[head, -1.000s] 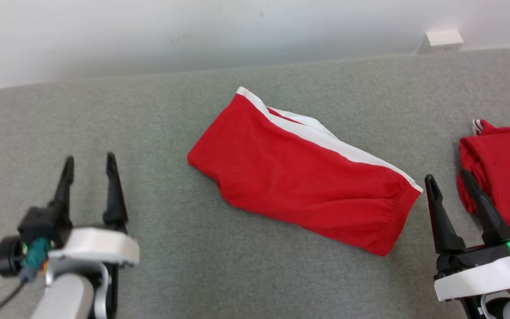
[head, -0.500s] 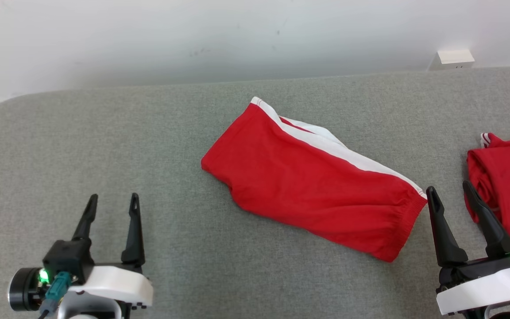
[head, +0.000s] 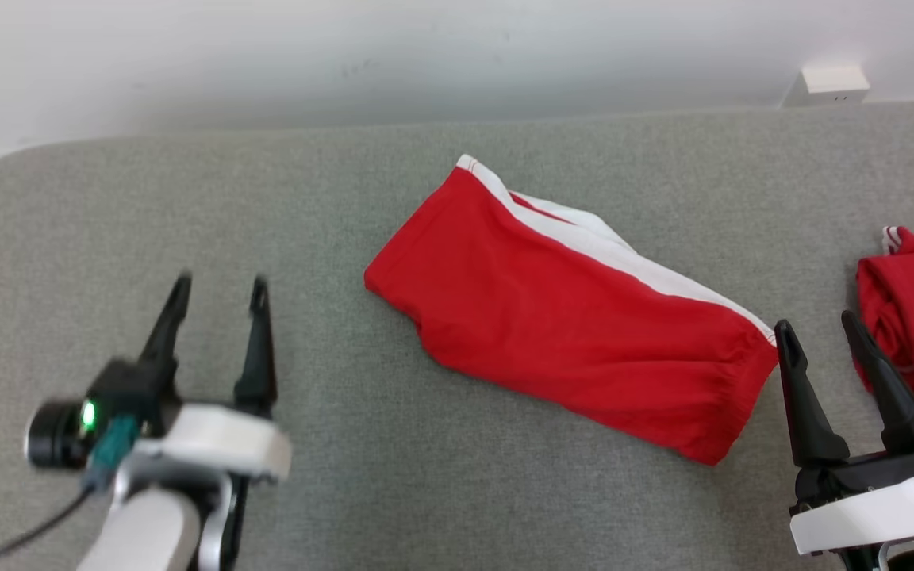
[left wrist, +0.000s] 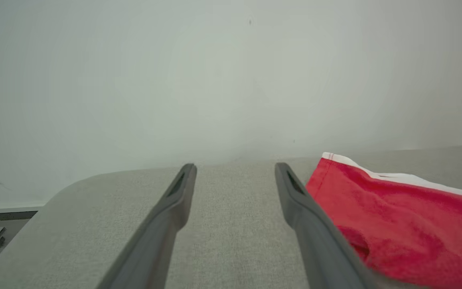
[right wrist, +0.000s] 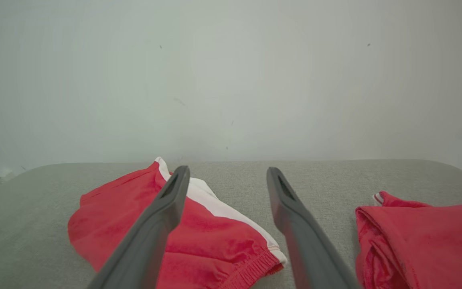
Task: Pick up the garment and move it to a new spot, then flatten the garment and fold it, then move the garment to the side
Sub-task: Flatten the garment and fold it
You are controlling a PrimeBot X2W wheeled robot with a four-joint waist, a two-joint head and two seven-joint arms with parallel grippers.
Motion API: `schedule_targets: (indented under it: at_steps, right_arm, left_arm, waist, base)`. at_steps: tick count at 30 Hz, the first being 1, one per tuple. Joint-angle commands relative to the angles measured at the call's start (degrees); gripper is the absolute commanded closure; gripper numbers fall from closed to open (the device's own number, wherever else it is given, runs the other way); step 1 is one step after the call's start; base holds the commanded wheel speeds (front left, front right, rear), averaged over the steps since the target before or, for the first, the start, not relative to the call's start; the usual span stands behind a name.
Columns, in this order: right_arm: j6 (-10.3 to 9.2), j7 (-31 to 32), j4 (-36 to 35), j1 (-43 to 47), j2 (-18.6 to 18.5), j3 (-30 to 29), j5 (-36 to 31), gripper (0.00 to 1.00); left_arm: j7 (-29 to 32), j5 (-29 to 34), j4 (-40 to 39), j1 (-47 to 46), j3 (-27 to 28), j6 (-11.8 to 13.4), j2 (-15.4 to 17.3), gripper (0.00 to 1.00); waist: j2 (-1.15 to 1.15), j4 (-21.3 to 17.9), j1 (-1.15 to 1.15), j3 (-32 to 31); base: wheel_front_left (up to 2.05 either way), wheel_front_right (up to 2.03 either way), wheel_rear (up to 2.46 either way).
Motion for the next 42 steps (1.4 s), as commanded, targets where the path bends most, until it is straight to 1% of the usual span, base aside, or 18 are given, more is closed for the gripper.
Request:
schedule_targets:
  at_steps: [1, 4, 6, 7, 11, 13, 16, 18, 20, 24, 28, 29, 30, 32, 34, 36, 38, 42]
  right_arm:
    - [-0.15, 0.1, -0.5, -0.93, -0.53, -0.11, -0.28, 0.0]
    - [-0.15, 0.15, -1.0, -2.09, -0.72, -0.01, -0.21, 0.0]
    - [-0.15, 0.09, -0.98, -2.74, -0.9, 0.09, -0.02, 0.0]
    - [-0.15, 0.09, -0.98, -2.74, -0.9, 0.09, -0.02, 0.0]
    - [-0.15, -0.4, -0.79, -4.04, -1.35, 0.14, 0.3, 0.0]
    - [-0.15, -0.66, -0.38, -4.61, -1.35, 0.57, 0.61, 0.0]
    - [-0.15, -1.06, 0.11, -5.37, -1.48, 1.08, 0.85, 0.0]
    - [-0.15, -1.43, 0.46, -5.78, -1.56, 1.36, 1.14, 0.0]
    - [-0.15, -1.6, 0.76, -6.11, -1.64, 1.54, 1.31, 0.0]
    - [-0.15, -2.07, 1.25, -6.36, -1.76, 1.43, 1.63, 0.0]
    - [-0.15, -2.29, 1.65, -6.6, -1.78, 1.45, 2.01, 0.0]
    - [-0.15, -2.41, 1.74, -6.68, -1.77, 1.4, 2.09, 0.0]
    - [-0.15, -2.5, 1.85, -6.77, -1.73, 1.46, 2.15, 0.0]
    - [-0.15, -2.67, 2.06, -6.88, -1.58, 1.39, 2.2, 0.0]
    - [-0.15, -2.96, 2.24, -6.81, -1.45, 1.27, 2.41, 0.0]
    - [-0.15, -2.97, 2.48, -6.57, -1.44, 1.28, 2.44, 0.0]
    - [-0.15, -3.12, 2.73, -6.13, -1.36, 1.13, 2.36, 0.0]
    - [-0.15, -3.44, 2.9, -5.12, -0.93, 0.63, 2.15, 0.0]
  left_arm:
    - [0.61, 0.55, 1.16, -3.8, -0.81, -1.51, -0.57, 0.0]
    - [2.39, -0.12, 4.42, -11.76, -2.78, -4.75, -2.0, 0.0]
    - [3.61, -0.26, 7.82, -17.28, -4.5, -7.04, -3.58, 0.0]
    - [3.61, -0.26, 7.82, -17.28, -4.5, -7.04, -3.58, 0.0]
    - [7.33, -1.9, 18.58, -27.07, -7.71, -12.24, -7.3, 0.0]
    - [9.22, -2.26, 24.64, -30.7, -9.32, -14.24, -9.05, 0.0]
    - [12.13, -2.63, 33.69, -35.06, -11.25, -17.03, -10.83, 0.0]
    - [13.97, -2.77, 39.22, -37.07, -12.2, -18.07, -11.8, 0.0]
    - [15.59, -2.57, 43.91, -38.66, -12.79, -18.47, -12.34, 0.0]
    - [19.28, -2.79, 51.67, -40.66, -13.62, -18.2, -13.44, 0.0]
    - [23.93, -3.95, 57.14, -41.23, -14.95, -20.3, -14.88, 0.0]
    - [23.95, -3.84, 57.64, -41.46, -15.39, -20.81, -15.27, 0.54]
    - [23.79, -3.38, 58.19, -41.95, -15.79, -21.0, -15.35, 1.0]
    - [24.22, -2.22, 59.38, -42.17, -17.16, -21.32, -15.34, 1.0]
    - [22.88, -0.88, 59.71, -42.49, -18.38, -20.72, -15.21, 1.0]
    - [22.3, -0.57, 60.0, -41.74, -19.08, -20.77, -15.11, 1.0]
    - [21.21, -0.39, 59.66, -41.15, -19.05, -20.3, -14.36, 1.0]
    - [17.78, -2.24, 56.81, -39.53, -17.2, -19.36, -12.98, 1.0]
  waist:
    - [0.0, 0.14, 0.0, 1.53]
    - [0.0, -0.3, 0.0, 3.94]
    - [0.0, -0.31, 0.0, 5.37]
    - [0.0, -0.31, 0.0, 5.37]
    - [0.0, -0.35, 0.0, 8.15]
    - [0.0, -0.55, 0.0, 9.06]
    - [0.0, -0.91, 0.0, 9.99]
    - [0.0, -1.17, 0.0, 10.38]
    - [0.0, -1.43, 0.0, 10.69]
    - [0.0, -1.79, 0.0, 11.15]
    - [0.0, -2.16, 0.0, 11.41]
    - [0.0, -2.26, 0.0, 11.45]
    - [0.0, -2.42, 0.0, 11.45]
    - [0.0, -2.74, 0.0, 11.31]
    - [0.0, -2.83, 0.0, 11.07]
    - [0.0, -2.97, 0.0, 10.63]
    - [0.0, -2.97, 0.0, 10.05]
    - [0.0, -2.58, 0.0, 8.74]
  base:
    - [0.0, 0.0, 0.0]
    - [0.0, 0.0, 0.0]
    - [0.0, 0.0, 0.0]
    - [0.0, 0.0, 0.0]
    - [0.0, 0.0, 0.0]
    - [0.0, 0.0, 0.0]
    - [0.0, 0.0, 0.0]
    - [0.0, 0.0, 0.0]
    - [0.0, 0.0, 0.0]
    - [0.0, 0.0, 0.0]
    - [0.0, 0.0, 0.0]
    - [0.0, 0.0, 0.0]
    - [0.0, 0.0, 0.0]
    - [0.0, 0.0, 0.0]
    - [0.0, 0.0, 0.0]
    - [0.0, 0.0, 0.0]
    - [0.0, 0.0, 0.0]
    - [0.0, 0.0, 0.0]
